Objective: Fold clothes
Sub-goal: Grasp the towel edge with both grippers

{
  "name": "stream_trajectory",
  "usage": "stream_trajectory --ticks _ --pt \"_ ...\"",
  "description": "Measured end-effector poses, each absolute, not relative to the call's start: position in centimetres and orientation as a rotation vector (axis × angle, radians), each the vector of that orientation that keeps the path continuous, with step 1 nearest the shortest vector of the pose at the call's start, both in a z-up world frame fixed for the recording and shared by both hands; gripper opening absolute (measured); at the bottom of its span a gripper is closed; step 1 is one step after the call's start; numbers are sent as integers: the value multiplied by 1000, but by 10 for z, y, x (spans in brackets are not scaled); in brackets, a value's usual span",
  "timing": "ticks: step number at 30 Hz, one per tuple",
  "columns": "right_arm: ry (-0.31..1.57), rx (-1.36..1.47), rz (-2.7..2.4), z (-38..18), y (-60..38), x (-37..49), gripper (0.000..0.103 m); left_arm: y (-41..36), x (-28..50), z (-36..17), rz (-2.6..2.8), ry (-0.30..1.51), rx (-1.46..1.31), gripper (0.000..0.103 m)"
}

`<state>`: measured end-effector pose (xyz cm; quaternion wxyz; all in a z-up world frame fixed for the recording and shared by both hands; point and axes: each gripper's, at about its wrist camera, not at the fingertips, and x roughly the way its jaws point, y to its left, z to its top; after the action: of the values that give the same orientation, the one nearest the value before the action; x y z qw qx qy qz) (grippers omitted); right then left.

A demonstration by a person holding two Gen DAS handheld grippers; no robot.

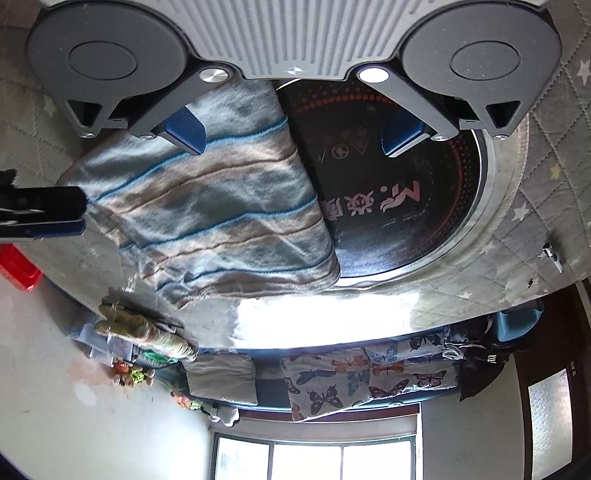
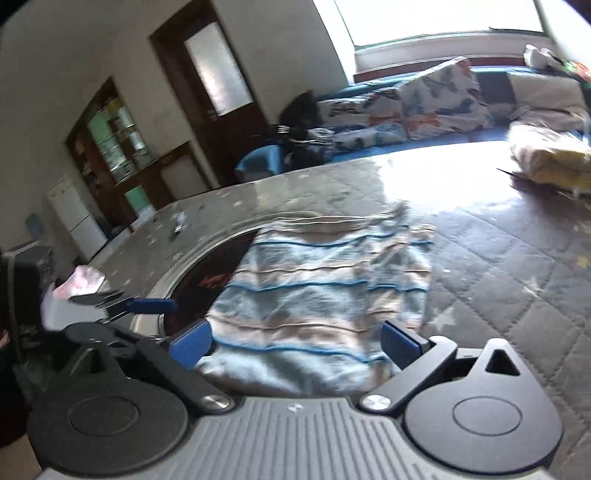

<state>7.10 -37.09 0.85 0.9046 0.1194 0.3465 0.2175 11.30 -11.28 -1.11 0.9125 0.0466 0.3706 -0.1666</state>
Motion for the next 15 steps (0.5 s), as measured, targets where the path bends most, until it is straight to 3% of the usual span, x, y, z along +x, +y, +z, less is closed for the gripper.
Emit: stream_trajectory --ticks 15 --pt "741 264 290 -3 -388 92 78 -130 134 -1 -353 760 67 101"
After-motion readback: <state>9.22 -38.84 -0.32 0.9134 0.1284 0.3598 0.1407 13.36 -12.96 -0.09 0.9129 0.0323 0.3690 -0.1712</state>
